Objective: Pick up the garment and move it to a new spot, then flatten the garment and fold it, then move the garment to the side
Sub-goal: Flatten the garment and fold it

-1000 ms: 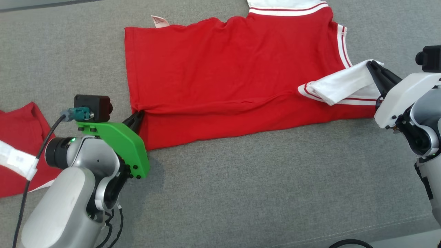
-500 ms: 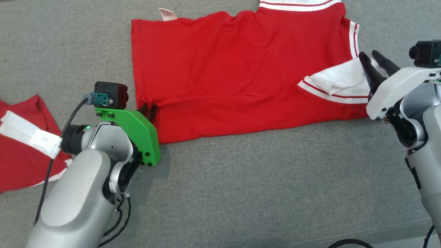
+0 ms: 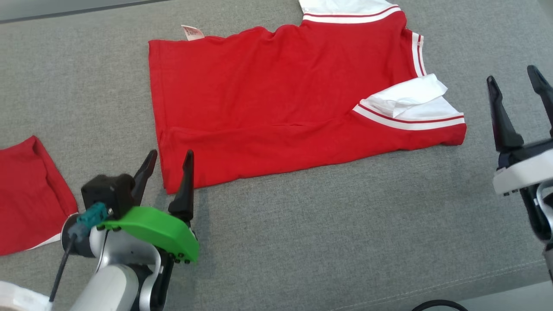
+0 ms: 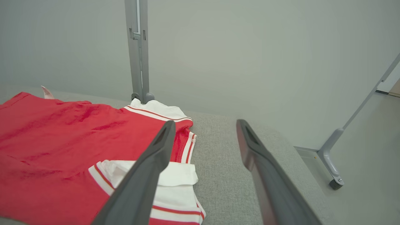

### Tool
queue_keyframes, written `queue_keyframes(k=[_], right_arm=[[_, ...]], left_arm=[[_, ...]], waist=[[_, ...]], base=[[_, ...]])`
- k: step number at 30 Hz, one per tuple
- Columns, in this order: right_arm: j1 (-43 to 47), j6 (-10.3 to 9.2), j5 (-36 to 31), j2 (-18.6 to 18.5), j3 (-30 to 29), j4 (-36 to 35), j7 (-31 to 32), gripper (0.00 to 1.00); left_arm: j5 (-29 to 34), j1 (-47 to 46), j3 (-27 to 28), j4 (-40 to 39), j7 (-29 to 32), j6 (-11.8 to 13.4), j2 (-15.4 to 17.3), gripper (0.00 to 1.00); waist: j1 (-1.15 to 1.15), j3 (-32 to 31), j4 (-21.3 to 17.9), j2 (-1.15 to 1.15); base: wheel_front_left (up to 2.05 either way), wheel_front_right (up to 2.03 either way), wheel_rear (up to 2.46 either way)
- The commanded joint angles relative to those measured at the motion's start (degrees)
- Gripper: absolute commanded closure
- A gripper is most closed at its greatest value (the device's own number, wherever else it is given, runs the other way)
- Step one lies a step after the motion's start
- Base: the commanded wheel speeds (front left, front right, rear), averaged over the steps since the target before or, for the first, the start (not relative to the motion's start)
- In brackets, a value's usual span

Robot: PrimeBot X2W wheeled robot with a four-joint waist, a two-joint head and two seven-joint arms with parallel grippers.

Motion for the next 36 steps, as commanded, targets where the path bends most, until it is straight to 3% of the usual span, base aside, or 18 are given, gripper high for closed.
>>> queue_keyframes(k=[1, 6, 11, 20, 31, 32, 33, 34, 35, 36], right_arm=[[1.75, -0.08, -0.78, 1.42, -0.86, -0.62, -1.12, 0.0], [7.24, -0.08, -4.57, 6.84, -3.82, 0.66, -2.66, 0.0], [5.48, -0.08, -5.19, 8.42, -4.05, 6.77, 0.83, 0.0], [-2.44, -0.09, -1.65, 6.5, -1.18, 16.12, 7.86, 0.0], [-6.63, -0.08, 4.87, 5.64, 3.97, 23.27, 13.84, 0.0], [-6.82, -0.08, 5.97, 5.58, 4.5, 23.66, 14.4, 0.0], [-6.91, -0.08, 6.72, 5.49, 4.96, 23.94, 14.81, 0.06], [-6.99, -0.08, 7.64, 5.25, 5.74, 24.04, 15.2, 0.62], [-7.06, -0.06, 8.84, 5.04, 6.69, 24.01, 15.73, 1.0], [-7.14, -0.03, 9.99, 4.68, 7.62, 23.84, 16.36, 1.0]], left_arm=[[0.5, 1.79, 0.25, 0.11, -1.49, 0.37, 0.16, 0.0], [0.79, 5.14, 0.47, 4.36, -8.4, -1.19, -0.38, 0.0], [-0.65, 2.27, 0.19, 11.27, -7.48, -2.72, -1.26, 0.0], [-1.24, -4.75, -2.1, 19.9, -0.79, -4.77, -1.78, 0.0], [-4.04, -6.11, -2.99, 25.8, 2.79, -6.72, -2.55, 0.0], [-4.65, -5.92, -3.13, 26.2, 3.41, -7.2, -2.79, 0.07], [-5.0, -5.79, -3.35, 26.49, 3.7, -7.65, -2.98, 0.85], [-5.53, -5.58, -3.53, 26.59, 4.05, -8.28, -3.4, 1.0], [-6.11, -5.34, -3.88, 26.56, 4.62, -8.91, -3.56, 1.0], [-6.63, -5.17, -4.06, 26.35, 4.98, -9.39, -3.66, 1.0]], waist=[[0.0, 0.04, -0.4, 0.0], [0.0, 0.18, -1.18, 0.0], [0.0, 1.41, -0.72, 0.0], [0.0, 3.84, 1.05, 0.0], [0.0, 4.19, 1.91, 0.0], [0.0, 4.11, 1.93, 0.0], [0.0, 4.01, 1.93, 0.0], [0.0, 3.9, 1.96, 0.0], [0.0, 3.77, 1.99, 0.0], [0.0, 3.63, 1.99, 0.0]], base=[[0.0, 0.0, 0.0], [0.0, 0.0, 0.0], [0.0, 0.0, 0.0], [0.0, 0.0, 0.0], [0.0, 0.0, 0.0], [0.0, 0.0, 0.0], [0.0, 0.0, 0.0], [0.0, 0.0, 0.0], [0.0, 0.0, 0.0], [0.0, 0.0, 0.0]])
